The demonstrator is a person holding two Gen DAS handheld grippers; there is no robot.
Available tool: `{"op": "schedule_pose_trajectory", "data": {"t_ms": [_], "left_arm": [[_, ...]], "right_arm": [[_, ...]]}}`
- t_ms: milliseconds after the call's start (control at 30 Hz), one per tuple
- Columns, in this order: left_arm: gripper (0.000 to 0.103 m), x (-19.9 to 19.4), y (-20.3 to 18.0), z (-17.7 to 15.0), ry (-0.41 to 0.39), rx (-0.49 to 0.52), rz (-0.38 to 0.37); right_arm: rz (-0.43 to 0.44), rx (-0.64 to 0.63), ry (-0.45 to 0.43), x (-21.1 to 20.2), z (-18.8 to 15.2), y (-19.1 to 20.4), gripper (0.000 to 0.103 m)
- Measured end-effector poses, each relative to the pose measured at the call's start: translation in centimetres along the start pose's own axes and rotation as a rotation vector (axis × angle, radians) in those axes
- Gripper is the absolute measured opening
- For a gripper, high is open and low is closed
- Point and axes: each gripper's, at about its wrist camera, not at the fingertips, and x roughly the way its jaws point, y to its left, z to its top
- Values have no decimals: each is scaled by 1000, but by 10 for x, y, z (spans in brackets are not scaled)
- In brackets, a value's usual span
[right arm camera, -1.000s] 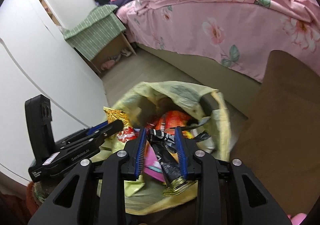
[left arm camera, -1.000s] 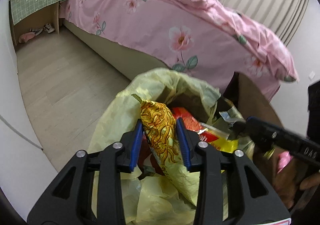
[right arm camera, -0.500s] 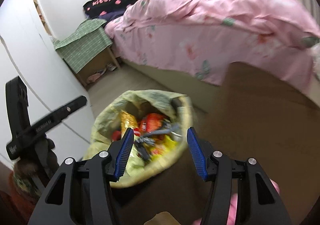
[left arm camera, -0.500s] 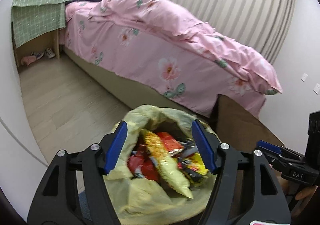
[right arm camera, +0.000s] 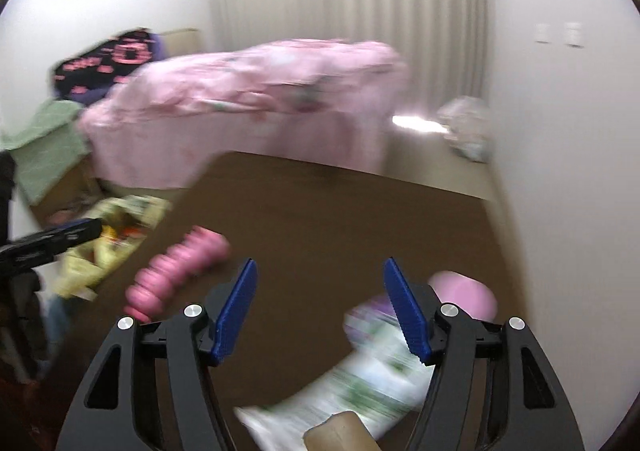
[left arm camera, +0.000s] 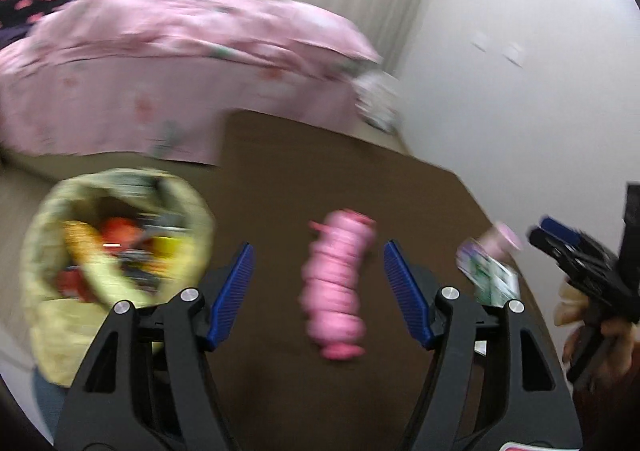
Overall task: Collect trash
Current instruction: 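Return to the table and grasp the white milk carton with the left tool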
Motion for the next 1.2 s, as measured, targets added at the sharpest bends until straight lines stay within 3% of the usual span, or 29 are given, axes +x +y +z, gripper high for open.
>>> {"op": "schedule_pose_trajectory", "data": {"t_ms": [67,200,333,433,533,600,700,767,833,933,1033,1200], "left_arm": [[64,13,-32,-5,33,81,-57],[64,44,-101,-12,123,239,-168],[66,77,-151,-19,236,289,-297],[66,100,-182,-27,298,329,-319],[67,122,-208,-40,336,405,-267],[66,132,-212,-48,380,397,-246],[52,139,-200,-53,446,330,-257],[50,131,-188,-51,434,303,-238],[48,118,-171,-49,403,294,-173],[48,101,-148,-49,367,275,-91],[49,87,-126,-52,359,266,-32],[49,80,-105,-53,367,225,-34]], "right_arm": [[-17,27,44,-8,-21,-28,62],[-100,83,42,-26,-55,-62,62],[-192,153,-1,-41,-80,-93,62],[-210,205,-2,-41,-90,-105,62],[-253,229,22,-38,-100,-116,62],[-258,227,35,-37,-106,-118,62],[-246,219,46,-30,-110,-113,62],[-219,214,44,-26,-111,-108,62],[-141,208,51,-18,-108,-101,62],[47,216,69,0,-104,-92,62],[80,211,100,19,-95,-85,62],[114,125,137,52,-72,-70,62]]}}
